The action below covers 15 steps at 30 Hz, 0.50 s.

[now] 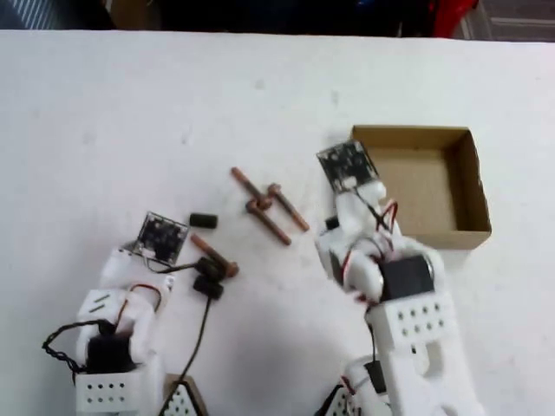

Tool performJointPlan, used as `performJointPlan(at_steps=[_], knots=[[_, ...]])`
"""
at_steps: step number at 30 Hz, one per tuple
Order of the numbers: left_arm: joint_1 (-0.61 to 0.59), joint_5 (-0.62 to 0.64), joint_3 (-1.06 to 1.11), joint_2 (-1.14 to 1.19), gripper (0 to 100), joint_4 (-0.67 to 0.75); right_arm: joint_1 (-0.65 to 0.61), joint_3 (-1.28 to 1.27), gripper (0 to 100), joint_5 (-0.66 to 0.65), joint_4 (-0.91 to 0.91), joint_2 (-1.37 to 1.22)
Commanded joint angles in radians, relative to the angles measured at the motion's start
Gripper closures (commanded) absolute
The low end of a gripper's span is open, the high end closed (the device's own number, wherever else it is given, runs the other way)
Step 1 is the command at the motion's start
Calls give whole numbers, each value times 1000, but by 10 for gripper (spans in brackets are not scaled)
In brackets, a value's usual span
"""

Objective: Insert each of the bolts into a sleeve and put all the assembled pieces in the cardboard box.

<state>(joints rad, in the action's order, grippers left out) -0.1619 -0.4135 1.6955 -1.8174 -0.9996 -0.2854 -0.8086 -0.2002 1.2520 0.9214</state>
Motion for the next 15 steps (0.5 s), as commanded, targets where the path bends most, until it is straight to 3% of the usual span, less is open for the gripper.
performJointPlan(at_steps=[1, 10, 13, 15], knots=[[-12, -8, -5, -8, 980, 14, 5, -100, 981, 9, -39, 216], [-25, -21, -12, -8, 980, 5, 12, -316, 981, 6, -196, 352], [-81, -170, -55, -8, 980, -46, 12, -364, 981, 11, -248, 360], [-77, -206, -74, -8, 980, -72, 12, -402, 981, 11, -291, 360]])
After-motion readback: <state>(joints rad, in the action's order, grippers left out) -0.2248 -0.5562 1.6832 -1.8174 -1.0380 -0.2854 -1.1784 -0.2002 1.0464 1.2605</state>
